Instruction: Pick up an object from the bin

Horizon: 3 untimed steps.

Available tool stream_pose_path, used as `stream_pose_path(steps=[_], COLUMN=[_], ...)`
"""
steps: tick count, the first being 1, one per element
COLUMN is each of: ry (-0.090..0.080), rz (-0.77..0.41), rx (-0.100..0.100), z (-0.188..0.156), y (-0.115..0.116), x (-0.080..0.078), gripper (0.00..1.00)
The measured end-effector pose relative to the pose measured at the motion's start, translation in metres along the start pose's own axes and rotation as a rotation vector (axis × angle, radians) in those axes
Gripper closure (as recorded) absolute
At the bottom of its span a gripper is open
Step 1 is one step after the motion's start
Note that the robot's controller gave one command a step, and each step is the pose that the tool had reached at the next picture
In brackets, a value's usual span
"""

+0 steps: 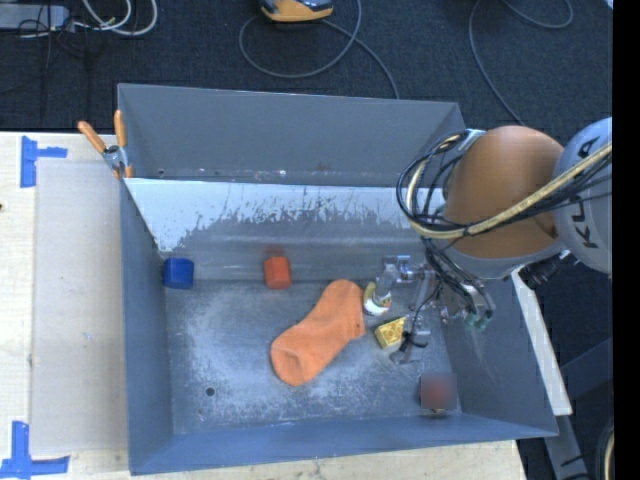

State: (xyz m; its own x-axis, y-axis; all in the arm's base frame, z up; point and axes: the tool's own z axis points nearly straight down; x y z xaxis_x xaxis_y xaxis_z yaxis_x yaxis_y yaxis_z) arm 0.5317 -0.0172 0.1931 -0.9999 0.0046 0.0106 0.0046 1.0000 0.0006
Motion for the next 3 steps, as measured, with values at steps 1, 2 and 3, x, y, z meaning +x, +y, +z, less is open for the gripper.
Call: stream_pose_path(steps=[1,2,3], ry=[-0.008,-0.011,-0.013], rz=[0.0,-0.08,-0.195], rx=[0.0,0.001,0.001], z=[-0.004,0.028,0.101], y=[0.0,0.016,0.002], x=[-0.001,-0.022,-0.06], gripper=[0.0,0.0,0.0])
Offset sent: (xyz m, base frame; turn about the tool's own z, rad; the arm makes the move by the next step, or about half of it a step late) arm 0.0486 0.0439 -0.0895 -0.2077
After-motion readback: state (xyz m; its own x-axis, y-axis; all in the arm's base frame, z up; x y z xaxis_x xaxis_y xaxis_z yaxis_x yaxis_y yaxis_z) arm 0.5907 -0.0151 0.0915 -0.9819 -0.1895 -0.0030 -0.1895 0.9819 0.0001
